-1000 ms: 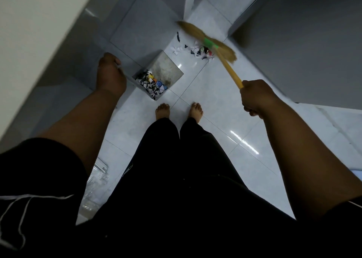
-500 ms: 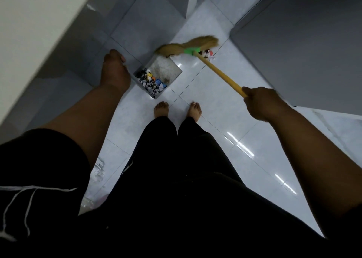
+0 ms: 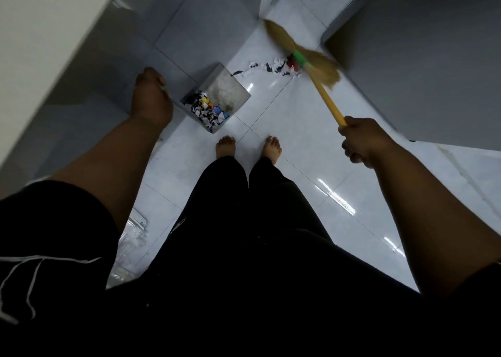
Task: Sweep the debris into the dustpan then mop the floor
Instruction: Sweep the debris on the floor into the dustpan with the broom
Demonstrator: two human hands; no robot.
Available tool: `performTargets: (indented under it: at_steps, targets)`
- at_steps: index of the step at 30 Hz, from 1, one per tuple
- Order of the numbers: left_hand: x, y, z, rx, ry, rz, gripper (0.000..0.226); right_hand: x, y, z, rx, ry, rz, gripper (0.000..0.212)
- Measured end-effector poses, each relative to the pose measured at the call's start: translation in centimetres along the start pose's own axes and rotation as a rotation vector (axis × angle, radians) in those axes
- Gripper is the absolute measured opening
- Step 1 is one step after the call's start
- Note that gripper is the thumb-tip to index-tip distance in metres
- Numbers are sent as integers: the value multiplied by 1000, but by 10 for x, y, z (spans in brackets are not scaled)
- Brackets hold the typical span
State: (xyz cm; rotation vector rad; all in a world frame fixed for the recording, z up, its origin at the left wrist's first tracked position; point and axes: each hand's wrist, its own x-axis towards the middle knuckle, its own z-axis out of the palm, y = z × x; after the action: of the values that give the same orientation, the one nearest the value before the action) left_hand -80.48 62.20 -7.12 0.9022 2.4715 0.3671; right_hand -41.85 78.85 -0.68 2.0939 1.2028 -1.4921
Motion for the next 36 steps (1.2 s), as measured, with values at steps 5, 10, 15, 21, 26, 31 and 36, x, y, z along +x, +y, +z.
performTargets:
  at_steps: [5, 10, 15, 21, 26, 31, 36]
  targets:
    - [5, -2, 1, -54, -4, 51, 29, -3, -20, 20, 47, -151, -4, 17]
    - [12, -2, 1, -22, -23, 54, 28, -22, -26, 27, 1, -261, -4, 21]
    - [11, -5, 3, -29, -22, 52, 30, -51, -17, 16, -93, -353, -56, 38]
    - [4, -25, -1, -63, -5, 14, 28, -94, -8, -27, -136, -355, -192, 36]
    - [-8, -39, -5, -129, 12, 19, 32, -96, -22, -50, -175, -285, -227, 35]
    - [-22, -48, -10, -129, 43, -45, 30, -58, -39, -21, -241, -181, -208, 44]
    - [-36, -55, -8, -111, 38, -24, 27, -37, -42, 40, -216, -287, -103, 45]
